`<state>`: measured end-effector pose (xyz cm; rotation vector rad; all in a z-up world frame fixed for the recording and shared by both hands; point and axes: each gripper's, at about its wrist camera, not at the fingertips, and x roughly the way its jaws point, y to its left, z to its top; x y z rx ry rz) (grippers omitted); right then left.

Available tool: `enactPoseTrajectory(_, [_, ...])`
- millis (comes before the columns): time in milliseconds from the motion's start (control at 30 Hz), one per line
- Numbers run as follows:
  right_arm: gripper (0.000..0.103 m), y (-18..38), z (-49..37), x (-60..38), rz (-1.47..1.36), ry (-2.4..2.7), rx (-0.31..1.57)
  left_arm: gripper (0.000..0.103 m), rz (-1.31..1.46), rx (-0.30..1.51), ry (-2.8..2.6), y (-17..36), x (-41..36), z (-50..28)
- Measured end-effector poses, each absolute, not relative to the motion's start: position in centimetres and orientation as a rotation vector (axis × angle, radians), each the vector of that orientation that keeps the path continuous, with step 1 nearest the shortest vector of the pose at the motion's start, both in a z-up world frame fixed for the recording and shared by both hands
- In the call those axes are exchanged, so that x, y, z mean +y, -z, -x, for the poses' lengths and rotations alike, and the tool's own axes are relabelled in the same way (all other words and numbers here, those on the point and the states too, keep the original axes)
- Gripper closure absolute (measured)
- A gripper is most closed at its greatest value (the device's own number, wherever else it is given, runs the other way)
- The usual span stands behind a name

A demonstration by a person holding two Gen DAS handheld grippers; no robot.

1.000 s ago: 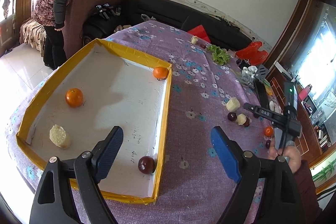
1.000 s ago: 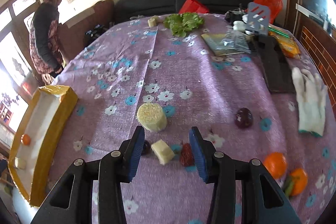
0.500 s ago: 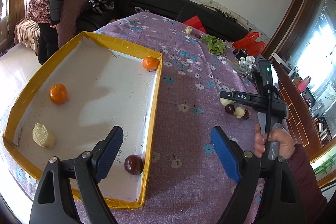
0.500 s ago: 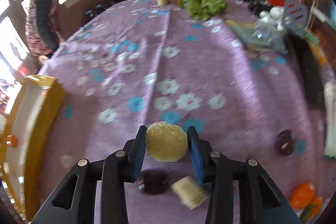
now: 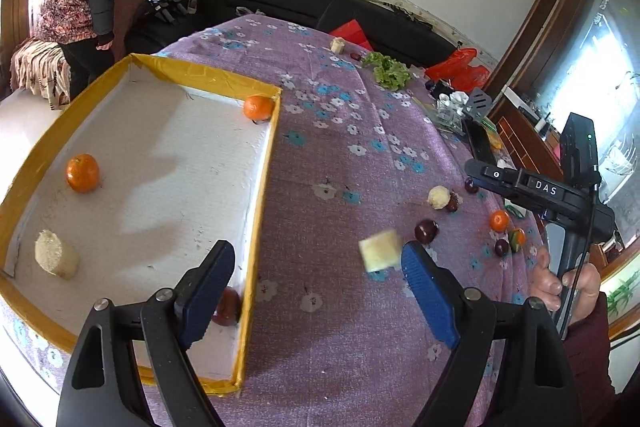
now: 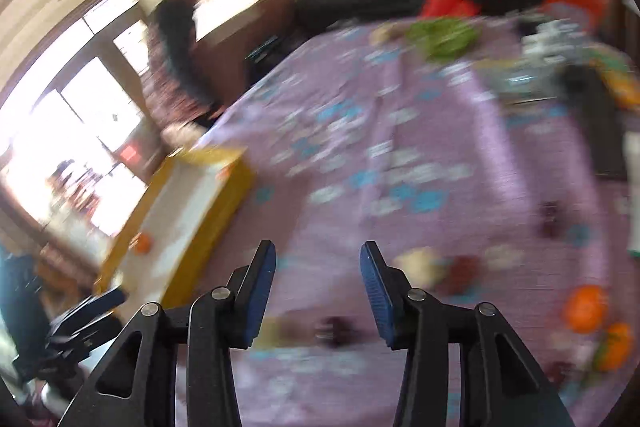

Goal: Organize fruits

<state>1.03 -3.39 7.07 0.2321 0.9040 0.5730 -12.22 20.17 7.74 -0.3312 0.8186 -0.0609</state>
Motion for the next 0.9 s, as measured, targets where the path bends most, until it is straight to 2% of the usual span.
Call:
enactPoseTrajectory(167, [0.053,-4.3,1.3,-2.5,-0.179,-0.576,0.954,0.018,0.292,0.851,0.105,-6.4,18.2,11.3])
enactPoseTrajectory(400, [0.053,-1.4,0.4,0.8,-0.036,-0.536,0.941,0.018,0.167,0.857,0.119,-5.2,15.8,10.5])
enactPoseTrajectory(467, [0.057,-0.8,0.0,1.3,-0.02,-0.536,0.947,0.018,0.142,0.87,0.131,-4.8,15.2,9.9])
enactPoseTrajectory(567, [0.07,-0.6,0.3,1.2,-0.011,-0.527,0.927,0.018,0.131,0.897,0.144,-3.9,14.5,8.7])
enactPoseTrajectory(900, [0.07,-0.6,-0.3,-0.8,-0.126,-0.515,0.93,0.019,0.147,0.904,0.222,-2.3,12.2,4.8])
